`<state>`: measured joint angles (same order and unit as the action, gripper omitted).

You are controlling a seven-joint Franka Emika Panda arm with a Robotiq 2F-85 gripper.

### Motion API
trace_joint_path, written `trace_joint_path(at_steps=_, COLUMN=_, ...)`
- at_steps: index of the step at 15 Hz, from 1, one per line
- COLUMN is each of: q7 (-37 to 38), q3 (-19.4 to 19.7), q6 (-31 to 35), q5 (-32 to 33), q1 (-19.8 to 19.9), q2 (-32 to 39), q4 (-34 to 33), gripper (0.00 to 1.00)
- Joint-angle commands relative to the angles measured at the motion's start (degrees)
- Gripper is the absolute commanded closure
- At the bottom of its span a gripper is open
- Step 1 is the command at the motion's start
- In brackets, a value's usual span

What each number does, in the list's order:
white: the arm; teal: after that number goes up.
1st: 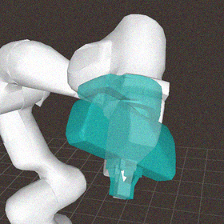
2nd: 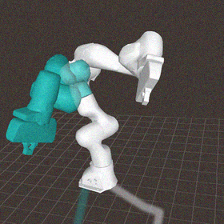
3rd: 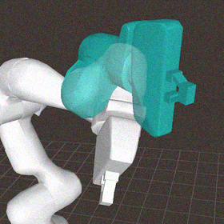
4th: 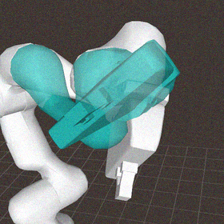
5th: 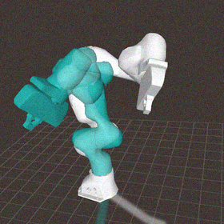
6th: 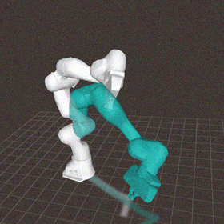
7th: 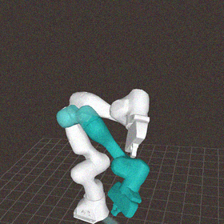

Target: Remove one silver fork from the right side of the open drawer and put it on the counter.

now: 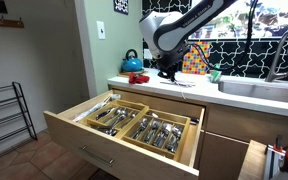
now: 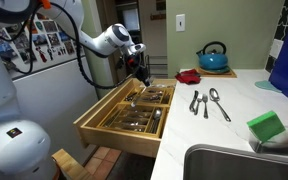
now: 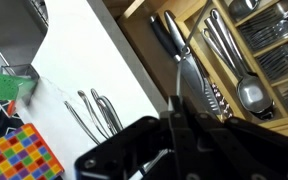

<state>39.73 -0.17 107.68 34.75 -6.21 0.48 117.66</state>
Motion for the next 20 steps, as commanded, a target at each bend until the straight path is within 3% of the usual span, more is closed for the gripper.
trace_joint_path(at_steps=1, q7=0.0, q3=-1.1, q6=-0.11, q5=-0.02, q1=1.07, q2=0.02, q4=-0.09, gripper=0.94)
trace_joint_path(at_steps=14, q7=-5.43, q3=0.99, q6=-23.0, q5=32.41, q1=-0.83, q2=26.25, q4=-25.67, gripper=0.94)
trace_joint_path(at_steps=17, q7=-7.94, q3=1.04, q6=-23.44, q5=35.44, q1=-0.23, q2=30.24, q4=-28.86, gripper=0.94)
trace_joint_path(at_steps=20, q7=-9.63, q3=0.9, q6=-22.95, q5=34.24, q1=0.26, q2=33.74, q4=-32.29, gripper=0.94)
